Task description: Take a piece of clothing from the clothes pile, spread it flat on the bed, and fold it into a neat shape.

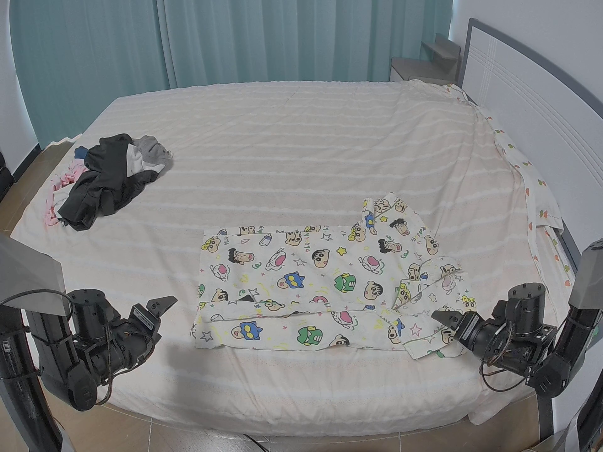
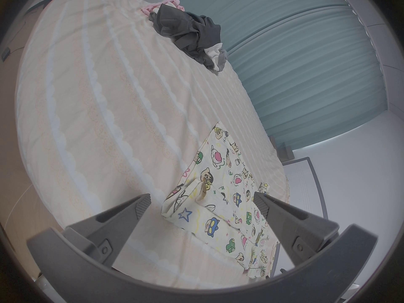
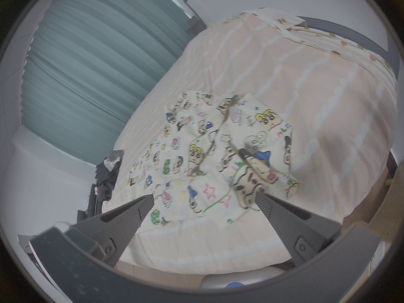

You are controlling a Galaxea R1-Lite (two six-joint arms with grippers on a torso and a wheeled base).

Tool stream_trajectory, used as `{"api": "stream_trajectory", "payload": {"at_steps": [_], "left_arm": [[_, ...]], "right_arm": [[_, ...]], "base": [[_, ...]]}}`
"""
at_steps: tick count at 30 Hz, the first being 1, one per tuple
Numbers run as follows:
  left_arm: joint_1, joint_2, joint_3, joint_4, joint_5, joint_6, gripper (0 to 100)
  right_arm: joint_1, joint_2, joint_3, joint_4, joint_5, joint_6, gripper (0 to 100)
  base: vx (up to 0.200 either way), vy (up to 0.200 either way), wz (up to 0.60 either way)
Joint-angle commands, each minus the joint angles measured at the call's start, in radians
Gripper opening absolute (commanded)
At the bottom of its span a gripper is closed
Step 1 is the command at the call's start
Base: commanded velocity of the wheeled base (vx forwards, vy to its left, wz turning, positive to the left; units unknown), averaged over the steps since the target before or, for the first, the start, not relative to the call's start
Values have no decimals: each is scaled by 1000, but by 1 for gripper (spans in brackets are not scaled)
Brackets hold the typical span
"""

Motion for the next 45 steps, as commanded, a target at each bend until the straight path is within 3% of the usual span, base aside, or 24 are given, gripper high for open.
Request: {"api": "stream_trajectory", "payload": {"at_steps": [1, 8, 15, 22, 35, 40, 45], "left_arm": [[0, 1, 0, -18, 0, 0, 100], [0, 1, -1, -18, 0, -1, 100], [0, 1, -1, -18, 0, -1, 100], [0, 1, -3, -18, 0, -1, 100], [0, 1, -1, -18, 0, 0, 100], [0, 1, -1, -18, 0, 0, 100], [0, 1, -1, -18, 0, 0, 100]], "right_arm": [[70, -69, -3, -4, 3, -11, 100], [73, -23, -96, -2, 38, -9, 100], [-10, 164, -193, -8, 51, -11, 100], [-102, 221, -231, -13, 51, -14, 100], [-168, 261, -234, -57, 51, -37, 100], [-156, 190, -193, -100, 37, -140, 100], [-91, 115, -144, -114, 35, -250, 100]], "base": [[0, 0, 0], [0, 0, 0], [0, 0, 0], [0, 0, 0], [0, 0, 0], [0, 0, 0], [0, 0, 0]]}}
